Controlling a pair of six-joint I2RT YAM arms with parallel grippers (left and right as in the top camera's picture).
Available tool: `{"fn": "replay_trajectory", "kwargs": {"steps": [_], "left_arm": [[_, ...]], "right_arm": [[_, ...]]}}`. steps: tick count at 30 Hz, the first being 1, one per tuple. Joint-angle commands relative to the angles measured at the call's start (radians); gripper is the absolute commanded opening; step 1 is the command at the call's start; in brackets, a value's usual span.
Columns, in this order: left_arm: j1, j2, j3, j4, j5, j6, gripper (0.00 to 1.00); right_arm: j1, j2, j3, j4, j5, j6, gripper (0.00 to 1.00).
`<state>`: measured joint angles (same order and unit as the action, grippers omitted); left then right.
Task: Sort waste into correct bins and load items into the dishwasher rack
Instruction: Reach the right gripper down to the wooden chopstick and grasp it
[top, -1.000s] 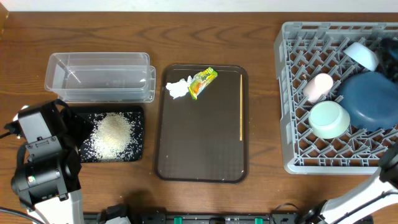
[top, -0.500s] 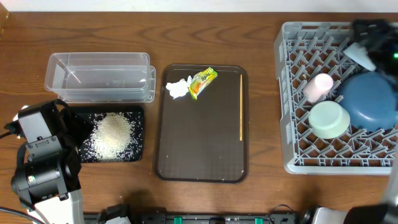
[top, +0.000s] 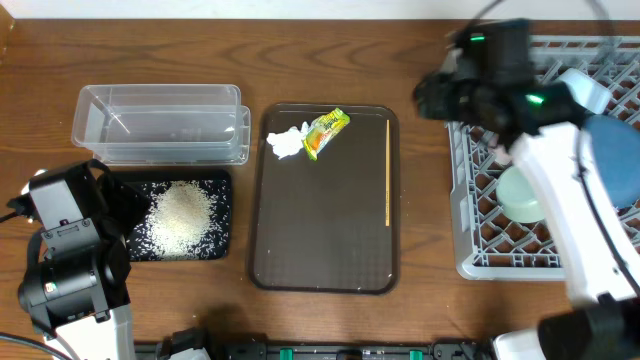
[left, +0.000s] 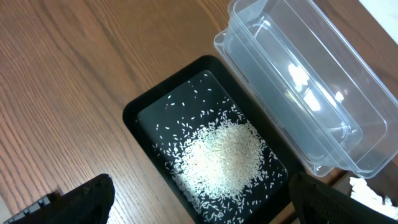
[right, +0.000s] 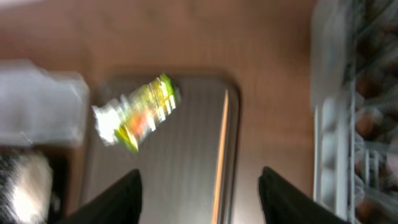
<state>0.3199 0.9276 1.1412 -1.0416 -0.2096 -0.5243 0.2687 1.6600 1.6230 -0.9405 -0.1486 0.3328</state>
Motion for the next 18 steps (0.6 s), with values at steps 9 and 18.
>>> {"fn": "replay_trajectory", "kwargs": {"steps": [9,18], "left_arm": [[0.006,0.006,0.008,-0.002,-0.008,-0.001,0.93],[0.006,0.006,0.008,-0.002,-0.008,-0.001,0.92]], "right_arm": [[0.205,0.230,0.091,-0.176,0.037,-0.008,0.88],[0.356,0.238,0.080,-0.100,0.201,0.044,0.99]]}}
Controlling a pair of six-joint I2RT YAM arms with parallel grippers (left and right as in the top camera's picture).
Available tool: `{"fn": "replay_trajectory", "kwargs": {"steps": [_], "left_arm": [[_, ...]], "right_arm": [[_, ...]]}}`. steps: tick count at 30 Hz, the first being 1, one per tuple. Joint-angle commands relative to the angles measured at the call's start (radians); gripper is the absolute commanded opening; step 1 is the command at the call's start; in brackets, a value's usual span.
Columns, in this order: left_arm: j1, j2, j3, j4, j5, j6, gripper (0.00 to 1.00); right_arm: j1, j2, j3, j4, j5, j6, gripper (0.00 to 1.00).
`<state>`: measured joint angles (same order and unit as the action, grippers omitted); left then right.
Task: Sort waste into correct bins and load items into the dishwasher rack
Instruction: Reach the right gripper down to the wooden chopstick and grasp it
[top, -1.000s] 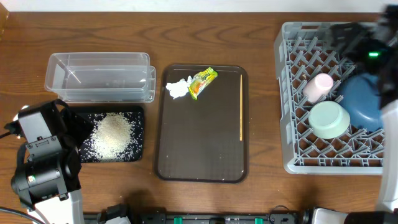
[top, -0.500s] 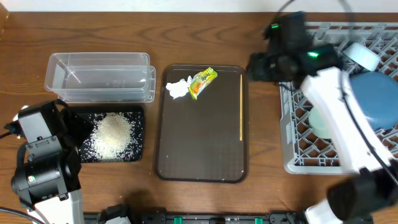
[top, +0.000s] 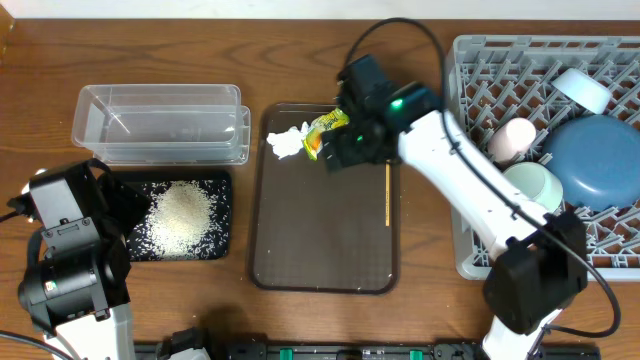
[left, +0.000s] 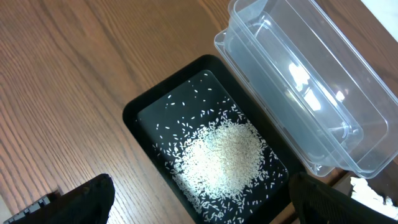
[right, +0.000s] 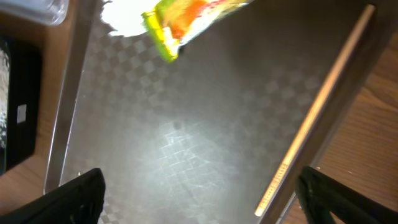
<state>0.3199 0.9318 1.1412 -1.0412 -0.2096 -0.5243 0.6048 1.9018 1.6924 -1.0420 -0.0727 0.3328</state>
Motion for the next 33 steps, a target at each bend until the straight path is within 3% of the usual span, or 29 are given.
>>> {"fn": "replay_trajectory", "kwargs": {"steps": [1,4,9,13,16,20,25,28,33], "left_arm": [[0.006,0.002,0.008,-0.002,-0.008,-0.001,0.93],[0.006,0.002,0.008,-0.002,-0.008,-0.001,0.92],[0.006,0.002,0.008,-0.002,-0.008,-0.001,0.92],[0.006,0.002,0.008,-0.002,-0.008,-0.001,0.92],[0.006,0.002,0.008,-0.002,-0.008,-0.001,0.93],[0.006,0.002,0.008,-0.002,-0.008,-0.001,0.92],[0.006,0.002,0.008,-0.002,-0.008,-0.001,0.92],[0.006,0.002,0.008,-0.002,-0.008,-0.001,0.92],[0.006,0.002,0.008,-0.002,-0.008,-0.001,0.92]], "right_arm": [[0.030,-0.003,0.002,-0.002,0.206,0.103,0.99],[0.038,-0.003,-0.031,0.009,0.320,0.212,0.99],[0.031,-0.003,-0.117,0.096,0.308,0.217,0.96],[0.018,-0.002,-0.180,0.156,0.306,0.217,0.81],[0.004,-0.001,-0.220,0.198,0.288,0.217,0.75],[-0.013,0.015,-0.234,0.217,0.240,0.217,0.47],[-0.070,0.062,-0.234,0.217,0.166,0.206,0.46],[-0.095,0.103,-0.234,0.220,0.132,0.182,0.33],[-0.101,0.141,-0.234,0.231,0.143,0.183,0.45]]}}
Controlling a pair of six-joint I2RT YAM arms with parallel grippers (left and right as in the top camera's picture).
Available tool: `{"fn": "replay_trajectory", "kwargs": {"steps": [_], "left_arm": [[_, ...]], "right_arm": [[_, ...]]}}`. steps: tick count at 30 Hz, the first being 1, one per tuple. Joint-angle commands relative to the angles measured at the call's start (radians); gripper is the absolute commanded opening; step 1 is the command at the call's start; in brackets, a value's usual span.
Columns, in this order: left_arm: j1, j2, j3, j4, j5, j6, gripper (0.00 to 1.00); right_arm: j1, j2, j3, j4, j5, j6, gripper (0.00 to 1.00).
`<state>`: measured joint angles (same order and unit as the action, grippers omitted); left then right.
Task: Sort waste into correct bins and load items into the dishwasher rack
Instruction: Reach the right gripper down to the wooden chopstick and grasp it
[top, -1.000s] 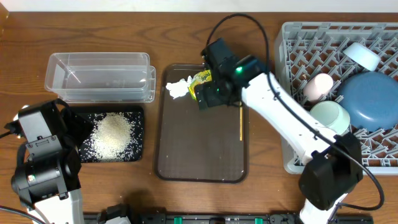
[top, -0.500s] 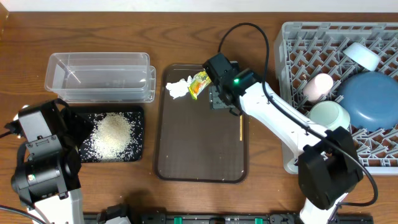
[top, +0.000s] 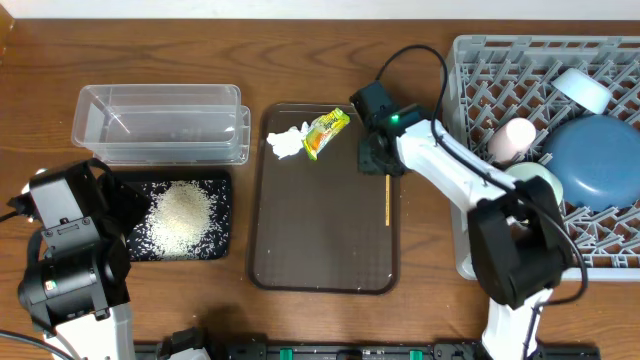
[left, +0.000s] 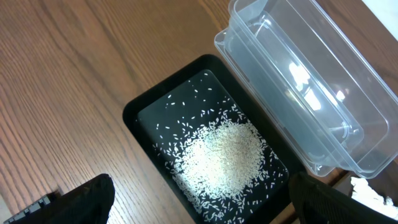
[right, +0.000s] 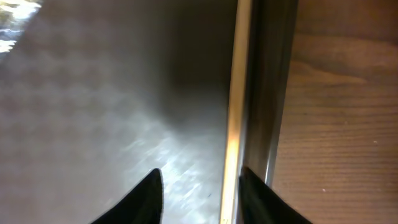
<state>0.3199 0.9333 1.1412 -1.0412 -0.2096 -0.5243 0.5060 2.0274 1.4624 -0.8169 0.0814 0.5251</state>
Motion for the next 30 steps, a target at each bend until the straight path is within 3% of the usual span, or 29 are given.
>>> {"fn": "replay_trajectory", "kwargs": {"steps": [1,3,17,25,30], "left_arm": [[0.006,0.000,0.008,-0.002,-0.008,-0.001,0.92],[0.006,0.000,0.008,-0.002,-0.008,-0.001,0.92],[0.006,0.000,0.008,-0.002,-0.008,-0.001,0.93],[0.006,0.000,0.008,-0.002,-0.008,-0.001,0.92],[0.006,0.000,0.008,-0.002,-0.008,-0.001,0.93]], "right_arm": [[-0.002,0.017,-0.004,0.006,-0.002,-0.009,0.50],[-0.002,0.021,-0.004,0.005,0.020,-0.010,0.55],[0.001,0.021,-0.047,0.042,0.022,-0.009,0.58],[0.005,0.021,-0.078,0.085,0.018,-0.002,0.54],[0.013,0.021,-0.092,0.093,0.019,0.019,0.45]]}}
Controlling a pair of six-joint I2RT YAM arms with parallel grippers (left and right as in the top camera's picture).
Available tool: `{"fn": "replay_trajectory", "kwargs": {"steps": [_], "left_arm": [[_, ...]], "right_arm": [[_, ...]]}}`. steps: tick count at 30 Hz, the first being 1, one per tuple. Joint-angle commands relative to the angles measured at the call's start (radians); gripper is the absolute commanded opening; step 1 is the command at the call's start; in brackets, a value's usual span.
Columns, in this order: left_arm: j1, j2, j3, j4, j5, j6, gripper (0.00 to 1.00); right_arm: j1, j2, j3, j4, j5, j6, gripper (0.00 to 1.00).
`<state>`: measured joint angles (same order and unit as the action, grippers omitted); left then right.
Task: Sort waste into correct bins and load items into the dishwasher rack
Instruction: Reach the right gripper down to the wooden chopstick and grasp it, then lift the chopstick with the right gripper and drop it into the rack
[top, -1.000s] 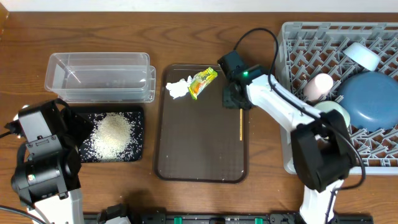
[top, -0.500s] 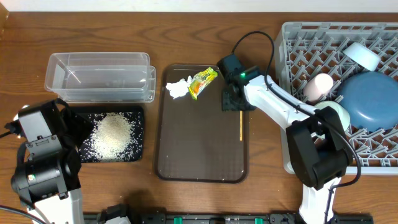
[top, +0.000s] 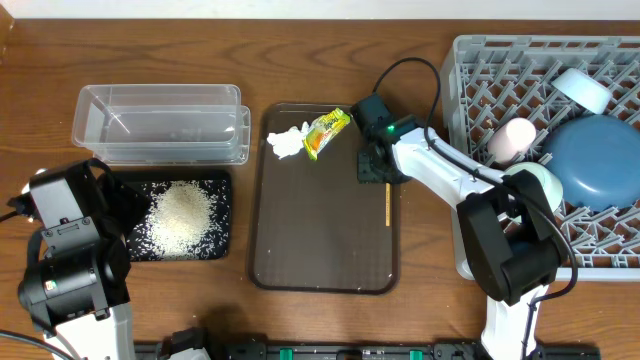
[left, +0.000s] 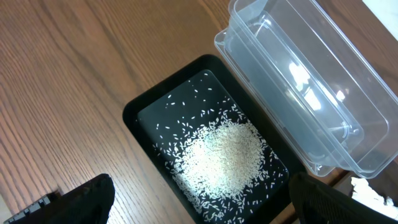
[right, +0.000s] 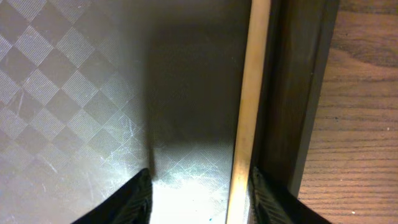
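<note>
A thin wooden chopstick (top: 387, 195) lies along the right inner edge of the brown tray (top: 320, 240). My right gripper (top: 372, 165) hangs low over its far end, open. In the right wrist view the chopstick (right: 252, 106) runs between the fingers, close to the right fingertip (right: 268, 200). A yellow-green wrapper (top: 325, 132) and crumpled white paper (top: 285, 142) sit at the tray's far left. My left gripper (left: 199, 208) stays open above the black tray of rice (left: 217, 155).
A clear plastic bin (top: 160, 125) stands behind the black rice tray (top: 222, 185). The grey dishwasher rack (top: 480, 262) at the right holds a blue bowl (top: 600, 160), a pale green cup (top: 530, 185), a pink cup (top: 510, 135) and a white cup (top: 580, 88).
My right gripper has come down closer to the tray, a little nearer the front along the chopstick, still open. The left arm and all objects are unchanged.
My right gripper was first at the rack's left edge. It then stood over the tray's far end beside the wrapper. After that it was at the chopstick's far end, and now it sits low with the fingers either side of the stick.
</note>
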<state>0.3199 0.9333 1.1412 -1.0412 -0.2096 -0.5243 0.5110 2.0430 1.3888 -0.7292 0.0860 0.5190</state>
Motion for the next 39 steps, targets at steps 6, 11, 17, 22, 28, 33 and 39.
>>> {"fn": "replay_trajectory", "kwargs": {"steps": [6,11,17,22,28,33,39], "left_arm": [[0.006,0.000,0.008,-0.002,-0.008,-0.001,0.92],[0.006,0.000,0.008,-0.002,-0.008,-0.001,0.92],[0.006,0.000,0.008,-0.002,-0.008,-0.001,0.92],[0.006,0.000,0.008,-0.002,-0.008,-0.001,0.92],[0.006,0.000,0.008,-0.002,-0.008,-0.001,0.92],[0.006,0.000,0.008,-0.002,-0.008,-0.001,0.92],[0.006,0.000,0.008,-0.002,-0.008,-0.001,0.92]], "right_arm": [[0.021,0.005,-0.080,0.051,0.014,0.083,0.27],[0.035,0.005,-0.088,0.055,0.011,0.095,0.16],[0.037,0.003,-0.079,0.060,-0.059,0.094,0.01],[0.018,-0.023,-0.042,0.054,-0.129,0.094,0.01],[-0.027,-0.121,0.001,-0.004,-0.143,0.094,0.01],[-0.109,-0.270,0.005,-0.052,-0.143,0.046,0.01],[-0.229,-0.441,0.005,-0.063,-0.143,-0.119,0.01]]}}
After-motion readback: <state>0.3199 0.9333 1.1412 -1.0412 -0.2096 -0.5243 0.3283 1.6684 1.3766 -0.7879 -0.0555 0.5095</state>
